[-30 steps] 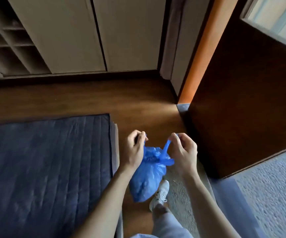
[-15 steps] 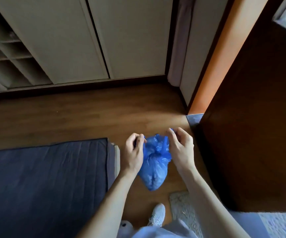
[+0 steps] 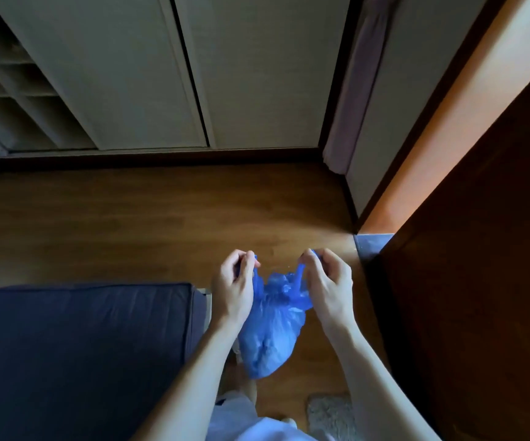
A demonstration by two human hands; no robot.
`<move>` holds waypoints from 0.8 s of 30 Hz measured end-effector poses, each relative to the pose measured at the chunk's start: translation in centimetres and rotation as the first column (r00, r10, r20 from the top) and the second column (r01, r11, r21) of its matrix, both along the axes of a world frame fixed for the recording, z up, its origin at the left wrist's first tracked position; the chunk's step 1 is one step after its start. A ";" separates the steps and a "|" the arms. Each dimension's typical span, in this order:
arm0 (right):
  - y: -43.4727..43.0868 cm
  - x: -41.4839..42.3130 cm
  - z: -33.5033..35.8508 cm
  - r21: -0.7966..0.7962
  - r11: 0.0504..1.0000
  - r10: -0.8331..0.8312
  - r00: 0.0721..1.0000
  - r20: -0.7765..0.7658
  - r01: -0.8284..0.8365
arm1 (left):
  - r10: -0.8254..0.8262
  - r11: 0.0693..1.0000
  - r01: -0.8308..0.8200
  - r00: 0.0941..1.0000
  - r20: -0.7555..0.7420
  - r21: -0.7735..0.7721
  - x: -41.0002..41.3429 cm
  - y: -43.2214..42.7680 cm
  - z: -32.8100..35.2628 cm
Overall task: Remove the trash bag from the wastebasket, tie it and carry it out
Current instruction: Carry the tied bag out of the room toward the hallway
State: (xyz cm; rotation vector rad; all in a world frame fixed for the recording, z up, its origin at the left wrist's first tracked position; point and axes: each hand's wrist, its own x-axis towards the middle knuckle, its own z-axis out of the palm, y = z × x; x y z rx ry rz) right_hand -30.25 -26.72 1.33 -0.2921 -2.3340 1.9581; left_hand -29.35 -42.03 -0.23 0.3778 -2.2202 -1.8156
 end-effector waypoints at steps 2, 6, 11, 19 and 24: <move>-0.9 -3.0 -0.1 -0.002 1.000 0.014 1.000 0.009 -0.014 | 0.019 1.000 -0.019 1.000 0.011 -0.001 -3.0 -0.9 -0.6; -3.8 -10.3 -0.1 -0.012 0.998 0.057 0.998 0.004 -0.057 | 0.042 0.999 -0.043 0.999 0.020 0.022 -10.0 -3.5 -1.0; -8.8 -20.6 1.0 0.007 0.996 0.094 0.995 -0.011 -0.094 | 0.057 0.998 -0.057 0.998 -0.011 -0.022 -20.0 -8.1 -0.3; -17.0 -33.1 2.3 -0.034 0.983 0.176 0.982 -0.071 -0.178 | 0.140 0.990 -0.140 0.990 -0.014 -0.021 -32.1 -14.9 0.9; -20.4 -39.6 1.3 -0.004 0.977 0.214 0.976 -0.035 -0.215 | 0.234 0.972 -0.234 0.972 -0.002 -0.004 -37.3 -18.0 -0.1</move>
